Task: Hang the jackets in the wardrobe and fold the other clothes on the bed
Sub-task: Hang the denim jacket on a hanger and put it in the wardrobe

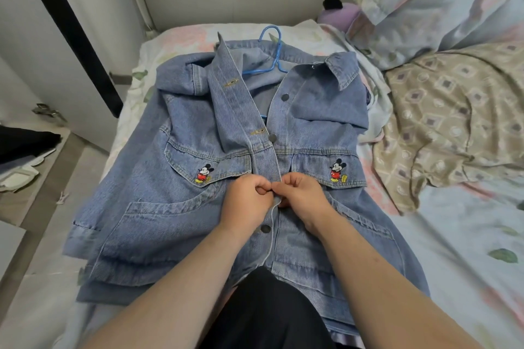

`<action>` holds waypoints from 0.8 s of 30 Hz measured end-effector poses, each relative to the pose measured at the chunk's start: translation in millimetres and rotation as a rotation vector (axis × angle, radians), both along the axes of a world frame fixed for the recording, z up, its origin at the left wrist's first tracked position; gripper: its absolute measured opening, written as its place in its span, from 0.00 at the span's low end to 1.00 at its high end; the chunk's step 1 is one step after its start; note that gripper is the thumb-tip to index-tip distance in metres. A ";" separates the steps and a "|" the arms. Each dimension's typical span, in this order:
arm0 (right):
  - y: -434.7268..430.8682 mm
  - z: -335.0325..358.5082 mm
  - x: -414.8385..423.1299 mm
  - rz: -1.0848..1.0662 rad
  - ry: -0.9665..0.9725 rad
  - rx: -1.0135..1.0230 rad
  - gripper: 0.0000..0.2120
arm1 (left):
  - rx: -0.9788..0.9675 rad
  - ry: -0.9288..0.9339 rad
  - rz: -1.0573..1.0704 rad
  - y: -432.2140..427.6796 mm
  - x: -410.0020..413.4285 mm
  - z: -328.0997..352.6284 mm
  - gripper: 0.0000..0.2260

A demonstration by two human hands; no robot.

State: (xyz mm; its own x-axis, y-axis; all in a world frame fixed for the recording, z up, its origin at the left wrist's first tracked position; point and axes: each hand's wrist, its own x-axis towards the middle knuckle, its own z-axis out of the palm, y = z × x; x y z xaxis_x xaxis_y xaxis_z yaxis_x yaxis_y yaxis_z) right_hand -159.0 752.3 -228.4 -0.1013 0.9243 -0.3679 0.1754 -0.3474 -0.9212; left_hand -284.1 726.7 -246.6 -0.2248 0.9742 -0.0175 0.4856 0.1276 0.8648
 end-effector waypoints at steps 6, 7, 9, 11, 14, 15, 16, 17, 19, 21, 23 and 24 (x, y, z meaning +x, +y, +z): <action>2.8 3.0 -0.3 -0.014 0.005 -0.056 0.12 | -0.013 0.011 0.026 -3.6 -0.1 -3.9 0.12; 3.4 3.7 0.5 -0.013 0.016 -0.067 0.12 | -0.018 0.010 0.027 -3.8 -0.4 -4.0 0.12; 3.7 4.7 2.5 0.012 -0.014 -0.072 0.13 | -0.035 -0.009 0.029 -4.3 -1.1 -3.3 0.12; 2.8 5.7 2.9 0.040 -0.069 -0.062 0.12 | -0.081 -0.073 0.037 -4.0 -2.2 -2.5 0.09; 1.7 5.0 1.5 0.059 -0.091 -0.044 0.14 | -0.180 -0.250 0.039 -2.5 -4.0 -1.8 0.08; 1.0 4.3 0.1 0.067 -0.098 -0.030 0.15 | -0.204 -0.302 0.040 -1.9 -4.3 -1.3 0.08; 0.1 3.8 -1.1 0.073 -0.106 -0.017 0.15 | -0.221 -0.336 0.040 -1.4 -4.8 -0.9 0.09; -0.7 3.3 -2.0 0.075 -0.115 -0.006 0.14 | -0.232 -0.353 0.037 -1.1 -5.0 -0.5 0.09; -1.0 2.5 -1.6 0.064 -0.114 0.003 0.13 | -0.240 -0.362 0.033 -1.3 -5.3 -0.1 0.10; 0.5 2.7 0.9 0.049 -0.054 -0.009 0.12 | -0.229 -0.348 0.036 -1.8 -5.1 -1.7 0.09; 2.9 3.3 3.1 0.041 0.000 -0.028 0.10 | -0.210 -0.294 0.041 -2.7 -4.0 -3.1 0.09; 4.0 3.3 3.2 0.040 0.005 -0.038 0.08 | -0.201 -0.272 0.047 -2.9 -3.5 -4.0 0.09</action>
State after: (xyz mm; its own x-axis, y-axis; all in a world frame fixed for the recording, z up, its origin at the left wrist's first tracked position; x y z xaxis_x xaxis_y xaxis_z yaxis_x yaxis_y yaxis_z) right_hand -155.8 756.3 -225.1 -0.1394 0.9049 -0.4021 0.1854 -0.3750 -0.9083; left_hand -287.6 723.8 -250.7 -0.2296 0.9339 -0.2740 0.2300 0.3256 0.9171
